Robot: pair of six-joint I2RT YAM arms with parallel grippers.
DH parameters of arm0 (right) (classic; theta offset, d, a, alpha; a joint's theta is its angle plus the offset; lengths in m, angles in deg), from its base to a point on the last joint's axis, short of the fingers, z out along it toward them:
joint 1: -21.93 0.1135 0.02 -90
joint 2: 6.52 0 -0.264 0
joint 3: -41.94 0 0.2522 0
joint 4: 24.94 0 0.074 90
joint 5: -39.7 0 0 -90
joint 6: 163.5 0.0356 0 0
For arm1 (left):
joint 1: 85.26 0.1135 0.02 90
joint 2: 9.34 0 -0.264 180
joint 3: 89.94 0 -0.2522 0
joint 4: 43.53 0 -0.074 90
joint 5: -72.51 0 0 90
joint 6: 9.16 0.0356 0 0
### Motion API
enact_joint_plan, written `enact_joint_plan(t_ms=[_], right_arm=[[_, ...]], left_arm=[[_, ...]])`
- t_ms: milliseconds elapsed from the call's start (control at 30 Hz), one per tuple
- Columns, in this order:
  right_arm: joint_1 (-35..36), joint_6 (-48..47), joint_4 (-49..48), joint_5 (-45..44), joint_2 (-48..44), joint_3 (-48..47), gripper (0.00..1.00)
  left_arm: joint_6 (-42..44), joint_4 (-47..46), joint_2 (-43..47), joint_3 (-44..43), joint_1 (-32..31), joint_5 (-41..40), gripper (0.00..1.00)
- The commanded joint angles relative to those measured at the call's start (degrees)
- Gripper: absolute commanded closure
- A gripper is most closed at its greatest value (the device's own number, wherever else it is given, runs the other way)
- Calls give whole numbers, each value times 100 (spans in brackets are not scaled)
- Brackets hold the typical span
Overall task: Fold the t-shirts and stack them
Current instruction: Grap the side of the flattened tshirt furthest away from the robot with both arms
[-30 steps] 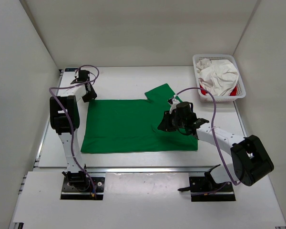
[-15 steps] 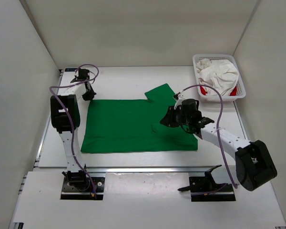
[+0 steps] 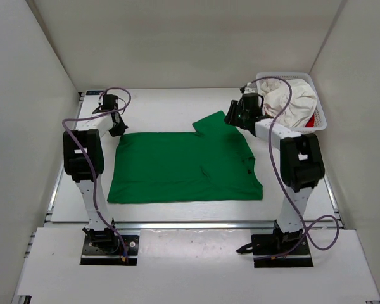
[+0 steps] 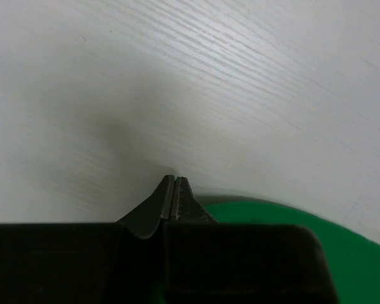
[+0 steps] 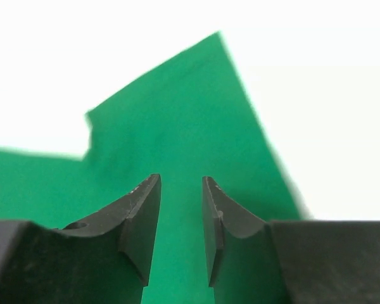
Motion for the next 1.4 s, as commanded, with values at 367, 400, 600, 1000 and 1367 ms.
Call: enact_joint_plan(t_ms=[367, 400, 600, 1000, 1367], right_arm=[[-92, -1020, 2982, -894, 3711, -5573, 63], [-92, -1029, 3200, -824, 3913, -5967, 60], [-207, -819, 4054, -148, 4846, -7685, 57], [-5, -897, 4485, -446, 4758, -7561, 74], [-101, -915, 4599, -24, 4601, -7956, 100]], left_arm=[[-42, -279, 661, 78, -297, 284, 100], [1, -262, 669, 78, -271, 275, 100], [-78, -332, 687, 61, -174, 433, 100], [-52, -279, 634, -27, -227, 477, 100], [-165, -446, 871, 218, -174, 556, 100]])
